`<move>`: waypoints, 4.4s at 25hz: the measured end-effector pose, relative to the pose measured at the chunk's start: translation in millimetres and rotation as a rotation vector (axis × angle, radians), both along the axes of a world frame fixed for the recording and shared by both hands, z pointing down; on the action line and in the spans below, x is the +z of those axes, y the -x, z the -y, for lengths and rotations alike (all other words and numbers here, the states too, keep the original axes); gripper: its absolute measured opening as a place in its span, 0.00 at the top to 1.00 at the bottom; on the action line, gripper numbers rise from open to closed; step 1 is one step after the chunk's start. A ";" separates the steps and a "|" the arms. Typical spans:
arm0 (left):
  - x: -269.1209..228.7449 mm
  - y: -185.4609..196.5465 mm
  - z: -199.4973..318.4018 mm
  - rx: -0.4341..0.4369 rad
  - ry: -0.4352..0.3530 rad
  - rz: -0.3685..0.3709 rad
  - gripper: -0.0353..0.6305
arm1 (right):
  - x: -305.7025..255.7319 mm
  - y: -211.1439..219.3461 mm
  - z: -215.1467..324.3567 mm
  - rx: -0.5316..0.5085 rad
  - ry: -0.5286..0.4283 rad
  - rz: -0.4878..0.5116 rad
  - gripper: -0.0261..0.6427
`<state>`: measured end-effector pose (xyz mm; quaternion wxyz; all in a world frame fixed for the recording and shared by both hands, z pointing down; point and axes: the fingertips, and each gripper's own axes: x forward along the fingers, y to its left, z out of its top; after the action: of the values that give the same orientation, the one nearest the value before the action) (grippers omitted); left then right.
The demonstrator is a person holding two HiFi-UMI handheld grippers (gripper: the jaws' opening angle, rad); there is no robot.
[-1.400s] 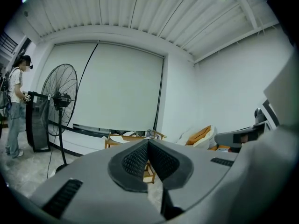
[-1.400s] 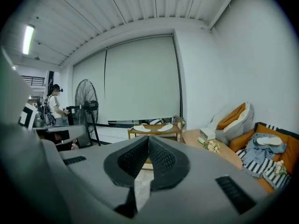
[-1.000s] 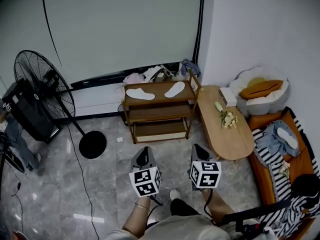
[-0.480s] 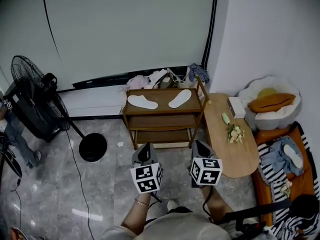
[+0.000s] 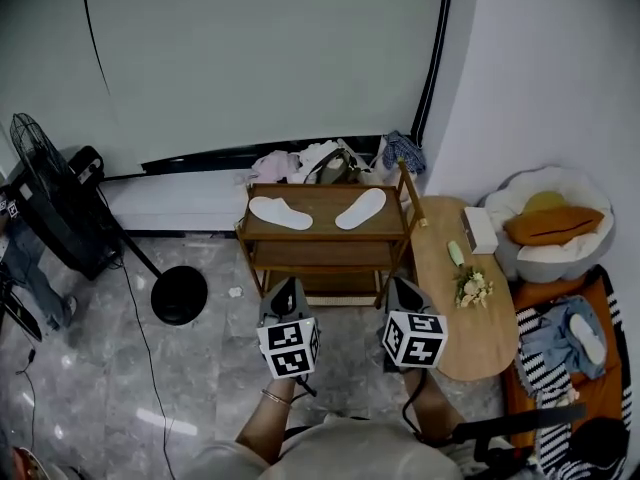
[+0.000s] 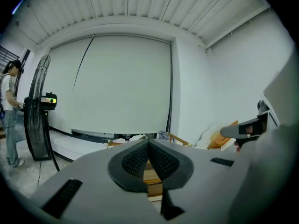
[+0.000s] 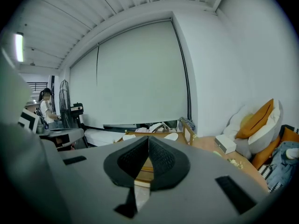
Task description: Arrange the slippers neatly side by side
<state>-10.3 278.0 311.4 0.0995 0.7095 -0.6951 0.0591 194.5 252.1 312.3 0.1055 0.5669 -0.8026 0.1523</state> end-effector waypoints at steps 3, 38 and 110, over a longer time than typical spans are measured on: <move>6.2 3.3 11.1 -0.012 0.009 0.000 0.94 | 4.4 0.9 13.0 -0.009 0.005 -0.002 0.91; 25.1 87.4 222.2 -0.019 0.026 -0.086 0.94 | 7.6 59.5 208.9 0.034 0.023 -0.094 0.91; 207.9 22.8 366.5 0.171 0.428 -0.043 0.94 | 188.3 15.6 342.3 0.214 0.408 -0.047 0.91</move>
<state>-33.0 -88.5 519.3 0.2572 0.7296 -0.6019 0.1981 179.0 -90.1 500.6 0.2200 0.6192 -0.6878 0.3086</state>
